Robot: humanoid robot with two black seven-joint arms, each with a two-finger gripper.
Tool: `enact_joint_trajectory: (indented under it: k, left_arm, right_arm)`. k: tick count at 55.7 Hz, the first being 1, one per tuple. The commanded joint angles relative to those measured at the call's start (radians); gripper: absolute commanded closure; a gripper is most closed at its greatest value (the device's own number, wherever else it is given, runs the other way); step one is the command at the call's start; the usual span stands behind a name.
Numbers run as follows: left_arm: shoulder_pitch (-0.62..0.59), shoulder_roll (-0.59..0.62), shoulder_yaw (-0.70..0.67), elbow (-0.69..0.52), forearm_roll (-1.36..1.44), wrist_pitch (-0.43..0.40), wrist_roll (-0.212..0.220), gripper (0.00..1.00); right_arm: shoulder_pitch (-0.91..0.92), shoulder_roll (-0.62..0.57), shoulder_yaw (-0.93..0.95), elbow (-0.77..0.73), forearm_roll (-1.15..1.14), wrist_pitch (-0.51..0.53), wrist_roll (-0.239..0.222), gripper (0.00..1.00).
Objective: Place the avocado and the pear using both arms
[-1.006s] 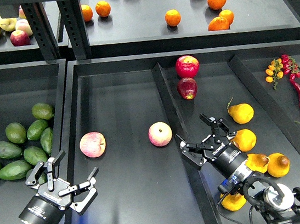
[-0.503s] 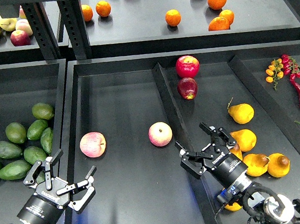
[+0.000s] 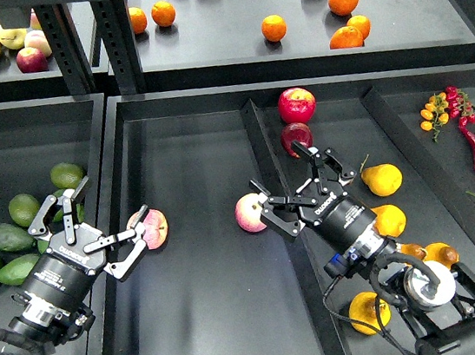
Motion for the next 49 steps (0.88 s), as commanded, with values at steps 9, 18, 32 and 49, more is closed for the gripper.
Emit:
enact_joint_trajectory:
  k: [9, 18, 32, 49]
  left_arm:
    - [-0.094, 0.0, 0.019, 0.012, 0.005, 0.0, 0.0, 0.01]
    - [-0.101, 0.0, 0.074, 0.013, 0.005, 0.0, 0.0, 0.01]
    - [-0.101, 0.0, 0.088, 0.013, 0.003, 0.0, 0.0, 0.01]
    - [-0.098, 0.0, 0.088, 0.012, 0.003, 0.0, 0.0, 0.01]
  right_arm:
    - [0.049, 0.0, 0.002, -0.032, 0.001, 0.0, 0.005, 0.0]
    - [0.049, 0.0, 0.009, -0.029, 0.001, 0.003, 0.008, 0.0]
    - [0.044, 0.0, 0.014, -0.027, 0.001, 0.008, 0.01, 0.0]
    - [0.038, 0.0, 0.016, -0.024, 0.001, 0.013, 0.01, 0.0]
